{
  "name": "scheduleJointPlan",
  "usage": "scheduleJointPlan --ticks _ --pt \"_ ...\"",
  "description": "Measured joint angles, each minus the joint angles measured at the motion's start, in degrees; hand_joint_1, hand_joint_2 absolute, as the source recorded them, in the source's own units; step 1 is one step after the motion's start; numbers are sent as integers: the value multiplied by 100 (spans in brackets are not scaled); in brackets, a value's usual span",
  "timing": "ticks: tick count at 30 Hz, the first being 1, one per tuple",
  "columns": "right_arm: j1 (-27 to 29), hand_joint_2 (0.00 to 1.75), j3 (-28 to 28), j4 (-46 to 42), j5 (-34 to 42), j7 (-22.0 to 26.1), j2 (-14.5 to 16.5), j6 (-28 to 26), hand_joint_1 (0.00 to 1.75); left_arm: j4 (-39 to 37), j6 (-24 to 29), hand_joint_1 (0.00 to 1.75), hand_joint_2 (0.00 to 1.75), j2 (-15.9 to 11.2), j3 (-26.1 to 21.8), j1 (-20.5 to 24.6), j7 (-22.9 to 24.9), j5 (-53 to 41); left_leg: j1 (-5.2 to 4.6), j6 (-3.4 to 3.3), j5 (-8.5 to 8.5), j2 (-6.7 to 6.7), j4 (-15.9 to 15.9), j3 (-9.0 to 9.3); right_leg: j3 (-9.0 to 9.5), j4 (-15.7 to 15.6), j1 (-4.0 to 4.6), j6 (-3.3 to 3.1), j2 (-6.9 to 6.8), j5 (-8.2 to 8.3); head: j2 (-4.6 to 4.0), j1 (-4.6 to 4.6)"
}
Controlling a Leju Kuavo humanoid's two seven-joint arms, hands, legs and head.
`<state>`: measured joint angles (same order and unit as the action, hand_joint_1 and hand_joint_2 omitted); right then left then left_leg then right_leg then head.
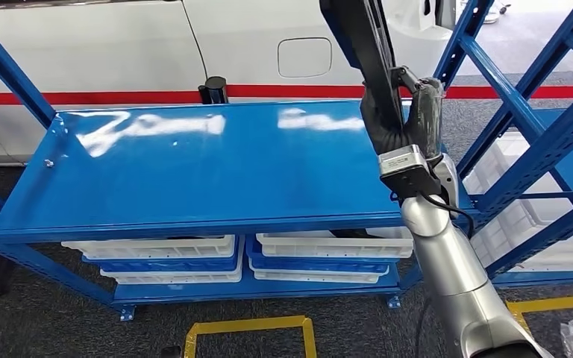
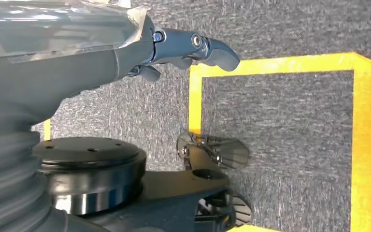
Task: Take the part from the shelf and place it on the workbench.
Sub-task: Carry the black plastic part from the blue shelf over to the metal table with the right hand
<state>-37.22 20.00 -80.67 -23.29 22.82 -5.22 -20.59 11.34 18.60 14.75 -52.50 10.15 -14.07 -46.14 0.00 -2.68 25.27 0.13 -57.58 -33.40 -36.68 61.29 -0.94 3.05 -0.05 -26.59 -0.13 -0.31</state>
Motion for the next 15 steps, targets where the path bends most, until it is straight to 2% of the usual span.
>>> scheduleJointPlan --ticks 2,3,4,5,6,8,9,10,11,12,13,14,15 --pt "1 175 19 10 2 0 2 3 175 0 -1 0 175 3 0 8 -1 0 5 -53 -103 14 29 -105 -250 677 10 -62 2 -423 0 31" --pt "8 175 29 19 3 0 3 4 175 0 -1 0 175 3 0 7 -1 0 3 -59 -147 18 27 -166 -354 1041 8 -66 3 -592 0 33" --pt "18 175 42 29 4 0 3 4 175 0 -3 0 175 3 0 6 -1 -1 2 -56 -194 20 25 -228 -388 1274 4 -46 4 -689 0 33" --pt "28 175 55 39 5 0 2 5 175 0 -6 0 175 3 0 5 -1 -3 4 -47 -241 20 23 -289 -317 1297 -2 -3 4 -697 0 34" --pt "33 175 67 46 6 0 2 5 175 0 -11 0 175 3 0 4 -1 -5 9 -33 -287 19 20 -347 -137 1096 -10 54 3 -628 0 35" --pt "32 175 85 50 8 0 2 5 175 0 -20 0 175 2 1 6 0 -10 9 16 -369 13 -1 -448 432 266 -27 137 -1 -449 0 37" --pt "35 175 91 50 10 0 8 5 175 0 -23 0 175 2 2 9 1 -13 2 48 -408 9 -12 -486 651 -69 -18 130 9 -391 0 29" --pt "36 175 96 50 12 1 11 5 175 0 -24 0 175 2 2 12 1 -16 -10 80 -447 6 -27 -514 770 -287 -9 101 21 -372 0 27" --pt "40 175 99 51 15 1 14 5 175 0 -24 0 175 2 2 14 2 -18 -23 108 -487 3 -31 -534 804 -368 6 56 35 -371 0 22" --pt "44 175 103 52 17 1 18 5 175 0 -24 0 175 2 2 14 3 -20 -26 135 -531 -1 -26 -545 763 -348 14 7 48 -334 0 18" --pt "41 175 105 55 19 1 17 7 175 0 -24 0 175 1 2 12 3 -20 -18 160 -547 -7 -29 -567 733 -352 -13 -42 44 -300 0 25" --pt "38 175 109 56 20 1 22 9 175 0 -24 0 175 0 2 9 4 -19 -7 189 -474 -13 -76 -606 703 -350 -33 -100 38 -251 0 19" --pt "34 175 113 57 21 1 30 12 175 0 -24 0 175 -1 2 7 4 -19 6 220 -301 -20 -219 -670 655 -355 -56 -164 30 -193 0 7"
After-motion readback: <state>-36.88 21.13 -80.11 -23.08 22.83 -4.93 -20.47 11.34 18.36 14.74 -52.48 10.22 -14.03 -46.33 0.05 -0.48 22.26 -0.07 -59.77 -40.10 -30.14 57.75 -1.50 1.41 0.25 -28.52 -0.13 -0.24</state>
